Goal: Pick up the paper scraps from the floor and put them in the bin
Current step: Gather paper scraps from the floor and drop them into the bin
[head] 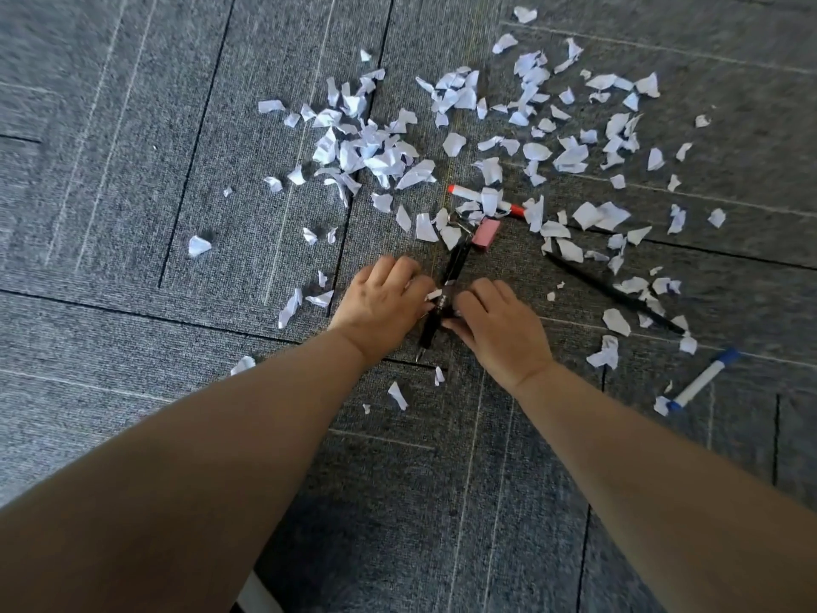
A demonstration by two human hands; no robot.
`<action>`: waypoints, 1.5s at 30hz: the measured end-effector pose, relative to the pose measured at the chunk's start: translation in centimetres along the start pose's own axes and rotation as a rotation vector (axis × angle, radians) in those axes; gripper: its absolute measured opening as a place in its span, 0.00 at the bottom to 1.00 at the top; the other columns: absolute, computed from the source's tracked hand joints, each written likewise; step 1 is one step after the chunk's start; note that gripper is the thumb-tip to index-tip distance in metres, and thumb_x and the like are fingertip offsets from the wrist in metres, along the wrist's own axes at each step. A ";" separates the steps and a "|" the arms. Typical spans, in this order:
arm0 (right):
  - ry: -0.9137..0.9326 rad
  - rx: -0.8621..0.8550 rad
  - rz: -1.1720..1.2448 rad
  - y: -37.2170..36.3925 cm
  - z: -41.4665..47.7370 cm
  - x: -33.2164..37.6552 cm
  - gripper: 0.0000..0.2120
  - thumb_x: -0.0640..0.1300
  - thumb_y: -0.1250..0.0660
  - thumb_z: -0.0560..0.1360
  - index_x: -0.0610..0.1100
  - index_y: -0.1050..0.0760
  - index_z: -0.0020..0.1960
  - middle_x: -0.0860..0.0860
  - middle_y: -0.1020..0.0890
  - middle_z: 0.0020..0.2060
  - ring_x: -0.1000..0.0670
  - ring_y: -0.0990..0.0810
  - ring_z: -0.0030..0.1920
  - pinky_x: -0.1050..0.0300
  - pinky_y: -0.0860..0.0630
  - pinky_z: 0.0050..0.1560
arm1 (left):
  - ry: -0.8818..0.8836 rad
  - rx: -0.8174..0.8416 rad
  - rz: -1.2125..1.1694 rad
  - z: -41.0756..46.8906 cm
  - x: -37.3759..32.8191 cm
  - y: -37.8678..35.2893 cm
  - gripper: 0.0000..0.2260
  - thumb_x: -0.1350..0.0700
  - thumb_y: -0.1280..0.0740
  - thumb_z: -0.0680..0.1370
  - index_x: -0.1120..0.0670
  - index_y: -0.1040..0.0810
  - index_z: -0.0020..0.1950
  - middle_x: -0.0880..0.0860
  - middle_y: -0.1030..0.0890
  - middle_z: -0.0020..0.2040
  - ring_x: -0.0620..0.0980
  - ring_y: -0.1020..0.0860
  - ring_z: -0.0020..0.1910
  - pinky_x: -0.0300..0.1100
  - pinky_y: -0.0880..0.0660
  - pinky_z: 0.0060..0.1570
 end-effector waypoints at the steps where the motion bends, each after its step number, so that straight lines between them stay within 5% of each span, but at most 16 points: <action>1: 0.010 0.002 0.020 -0.1 0.0 0.0 0.10 0.47 0.35 0.71 0.39 0.27 0.41 0.44 0.22 0.37 0.45 0.24 0.34 0.56 0.27 0.26 | 0.006 -0.007 -0.012 -0.1 0.0 -0.1 0.13 0.51 0.45 0.81 0.52 0.33 0.64 0.53 0.33 0.64 0.52 0.35 0.61 0.47 0.34 0.59; 5: -0.009 -0.028 0.156 0.1 0.2 0.3 0.11 0.46 0.39 0.75 0.38 0.27 0.41 0.45 0.23 0.33 0.46 0.25 0.29 0.57 0.29 0.21 | -0.015 -0.098 -0.107 -1.4 1.1 0.7 0.14 0.52 0.45 0.78 0.60 0.27 0.54 0.57 0.25 0.53 0.55 0.26 0.48 0.48 0.24 0.40; 9: -0.068 -0.151 0.325 1.7 3.3 3.1 0.13 0.47 0.41 0.76 0.38 0.28 0.40 0.46 0.23 0.32 0.52 0.31 0.27 0.62 0.34 0.23 | 0.040 -0.244 -0.098 -4.9 5.4 1.3 0.10 0.54 0.40 0.74 0.61 0.26 0.41 0.57 0.22 0.39 0.55 0.23 0.32 0.38 0.31 0.25; 11: -0.062 -0.176 0.376 2.0 6.1 4.8 0.13 0.46 0.39 0.75 0.38 0.28 0.39 0.46 0.24 0.31 0.53 0.33 0.27 0.64 0.38 0.24 | 0.114 -0.237 -0.117 -6.7 7.7 1.2 0.12 0.53 0.42 0.74 0.61 0.26 0.41 0.58 0.22 0.37 0.57 0.23 0.31 0.41 0.29 0.23; 15: -0.094 -0.183 0.315 0.8 10.7 6.5 0.10 0.43 0.34 0.75 0.36 0.28 0.40 0.42 0.23 0.34 0.47 0.29 0.30 0.58 0.36 0.28 | 0.182 -0.288 -0.121 -9.3 10.1 0.4 0.12 0.52 0.45 0.75 0.59 0.28 0.42 0.59 0.23 0.40 0.58 0.24 0.36 0.48 0.25 0.29; 18: -0.097 -0.053 0.128 -0.7 11.0 6.9 0.16 0.52 0.40 0.75 0.38 0.26 0.47 0.40 0.23 0.48 0.39 0.25 0.49 0.46 0.25 0.46 | 0.165 -0.250 -0.049 -11.3 10.7 -1.0 0.14 0.46 0.43 0.73 0.56 0.28 0.47 0.59 0.23 0.47 0.57 0.29 0.46 0.53 0.24 0.40; 21: -0.207 0.160 0.032 -1.2 10.3 6.2 0.32 0.65 0.50 0.72 0.46 0.36 0.67 0.41 0.39 0.71 0.36 0.43 0.71 0.36 0.48 0.69 | 0.135 -0.010 -0.005 -12.6 11.2 -2.5 0.33 0.33 0.44 0.67 0.53 0.34 0.65 0.58 0.31 0.63 0.58 0.37 0.65 0.66 0.28 0.48; 24: -0.354 0.205 0.021 -0.8 11.6 4.0 0.39 0.69 0.51 0.71 0.50 0.54 0.75 0.43 0.56 0.75 0.37 0.58 0.74 0.36 0.60 0.69 | 0.108 0.108 0.049 -12.9 11.2 -3.3 0.41 0.26 0.52 0.67 0.48 0.48 0.73 0.55 0.42 0.72 0.60 0.44 0.70 0.69 0.28 0.45; 28: -0.381 0.245 -0.015 -0.6 15.2 2.2 0.39 0.70 0.51 0.72 0.52 0.61 0.75 0.45 0.60 0.75 0.40 0.62 0.74 0.36 0.59 0.71 | 0.183 0.106 0.014 -11.7 11.5 -3.0 0.37 0.28 0.61 0.70 0.46 0.55 0.74 0.53 0.55 0.76 0.60 0.56 0.74 0.67 0.35 0.58; 32: -0.313 0.346 -0.024 -1.2 17.6 3.2 0.38 0.70 0.52 0.72 0.55 0.59 0.75 0.47 0.58 0.76 0.41 0.61 0.74 0.38 0.59 0.70 | 0.240 0.074 0.040 -9.7 12.6 -2.3 0.33 0.30 0.65 0.69 0.43 0.73 0.68 0.52 0.72 0.70 0.55 0.77 0.65 0.58 0.67 0.65; 36: -0.123 0.352 -0.022 -1.9 16.7 5.5 0.39 0.72 0.52 0.71 0.52 0.51 0.75 0.47 0.56 0.76 0.41 0.58 0.74 0.38 0.58 0.72 | 0.317 0.075 -0.018 -7.7 13.9 -0.9 0.31 0.32 0.60 0.72 0.43 0.73 0.67 0.50 0.74 0.68 0.53 0.75 0.67 0.55 0.69 0.66; 41: 0.072 0.386 -0.018 -2.3 12.9 8.0 0.52 0.80 0.66 0.60 0.49 0.48 0.74 0.47 0.52 0.76 0.43 0.55 0.74 0.41 0.62 0.69 | 0.274 0.098 0.006 -7.4 14.7 -0.5 0.38 0.27 0.58 0.68 0.41 0.78 0.65 0.49 0.77 0.67 0.56 0.75 0.67 0.59 0.68 0.65; 45: 0.210 0.390 -0.059 -3.2 9.4 9.1 0.49 0.78 0.54 0.63 0.46 0.46 0.73 0.43 0.44 0.74 0.43 0.50 0.72 0.39 0.56 0.69 | 0.258 0.108 0.039 -6.8 15.4 -0.1 0.41 0.25 0.54 0.66 0.40 0.78 0.64 0.50 0.76 0.67 0.61 0.74 0.66 0.61 0.67 0.65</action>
Point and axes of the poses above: each hand's wrist, its own z-axis towards the middle knuckle, its own y-axis out of the back of the hand, x = y × z, the point moved 1 cm from there along z, towards the middle knuckle
